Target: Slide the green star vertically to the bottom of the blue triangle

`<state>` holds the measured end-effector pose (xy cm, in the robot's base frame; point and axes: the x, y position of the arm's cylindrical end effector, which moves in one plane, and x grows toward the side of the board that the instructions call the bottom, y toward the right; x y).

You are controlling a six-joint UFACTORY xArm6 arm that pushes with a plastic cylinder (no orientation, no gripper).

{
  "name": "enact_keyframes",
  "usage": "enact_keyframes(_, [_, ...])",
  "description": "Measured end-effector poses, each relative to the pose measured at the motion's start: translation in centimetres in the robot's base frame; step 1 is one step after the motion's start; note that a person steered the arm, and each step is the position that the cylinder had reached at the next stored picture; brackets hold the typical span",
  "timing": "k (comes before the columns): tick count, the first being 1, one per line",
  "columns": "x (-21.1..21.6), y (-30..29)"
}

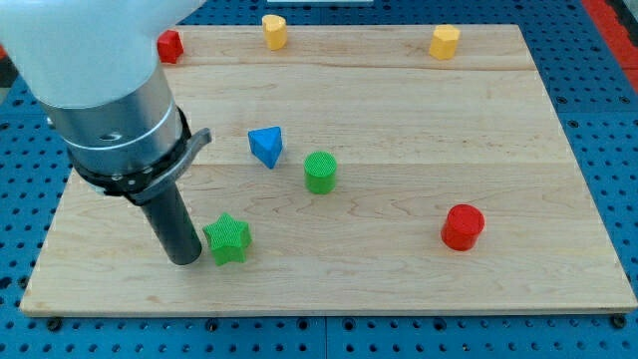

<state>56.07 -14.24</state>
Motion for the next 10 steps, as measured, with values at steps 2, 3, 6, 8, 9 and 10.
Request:
enact_keyframes(2, [-0.4,-2.2])
enact_keyframes(3, [-0.4,-2.5])
enact_keyframes(6, [-0.5,-2.6])
enact_keyframes(8, [-0.5,-2.7])
enact_keyframes(9, [-0.5,-2.5])
enact_keyframes(10, [1.0,1.1])
